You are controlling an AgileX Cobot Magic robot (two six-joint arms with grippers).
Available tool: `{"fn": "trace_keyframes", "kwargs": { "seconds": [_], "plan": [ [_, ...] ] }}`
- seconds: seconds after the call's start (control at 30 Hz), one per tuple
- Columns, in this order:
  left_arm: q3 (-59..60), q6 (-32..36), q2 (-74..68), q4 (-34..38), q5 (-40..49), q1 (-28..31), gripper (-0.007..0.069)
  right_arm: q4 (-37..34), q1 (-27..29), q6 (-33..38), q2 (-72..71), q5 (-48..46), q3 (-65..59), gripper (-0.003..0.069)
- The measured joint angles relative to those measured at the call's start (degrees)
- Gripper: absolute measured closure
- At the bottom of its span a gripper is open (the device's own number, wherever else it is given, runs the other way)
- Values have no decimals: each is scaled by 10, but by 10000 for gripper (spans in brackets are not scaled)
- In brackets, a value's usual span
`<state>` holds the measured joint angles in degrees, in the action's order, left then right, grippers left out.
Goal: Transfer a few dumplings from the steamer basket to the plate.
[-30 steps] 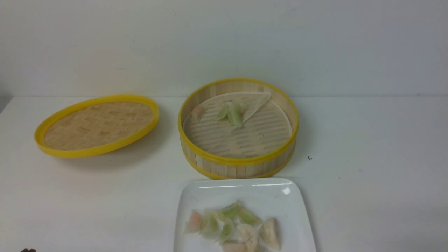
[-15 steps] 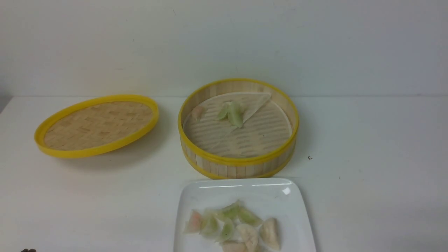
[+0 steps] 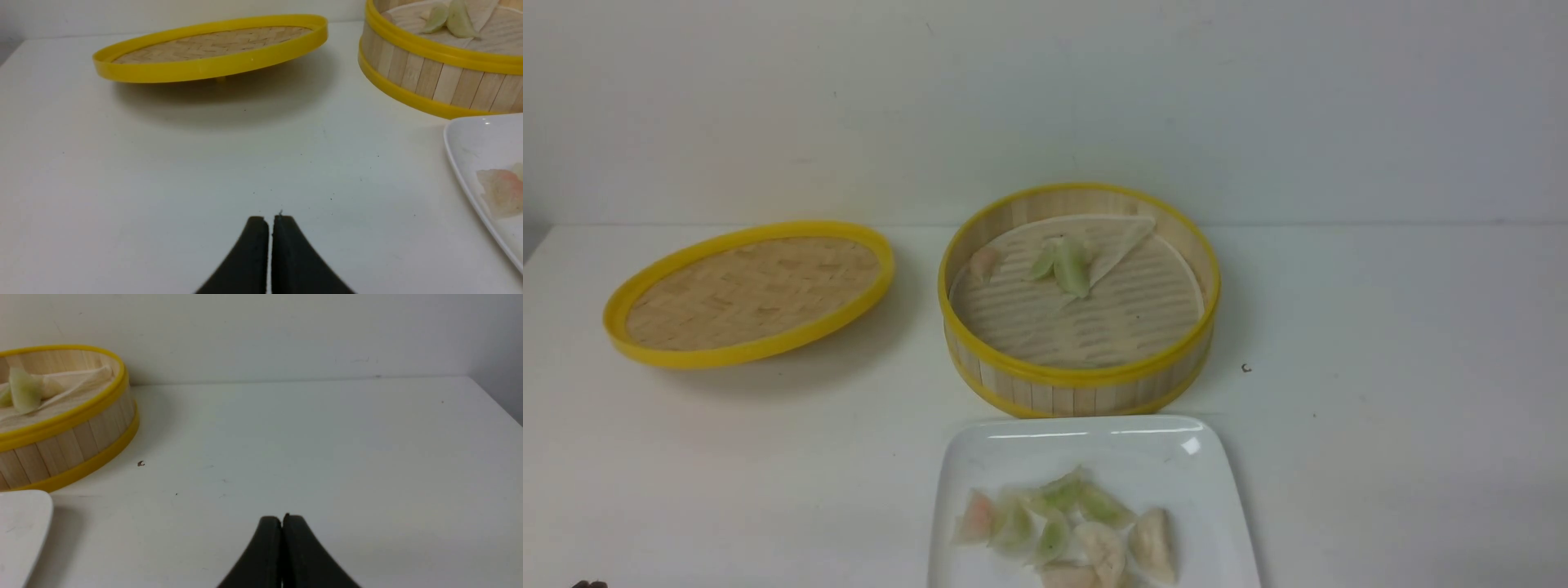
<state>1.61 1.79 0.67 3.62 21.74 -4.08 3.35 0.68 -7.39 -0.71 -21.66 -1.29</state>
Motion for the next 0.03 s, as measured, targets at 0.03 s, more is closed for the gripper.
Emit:
{"fn": "trace_keyframes", "kwargs": {
  "seconds": [0.03],
  "plan": [
    [0, 0, 0, 0, 0, 0, 631, 0, 0, 0, 0, 0, 0, 673]
  ]
}}
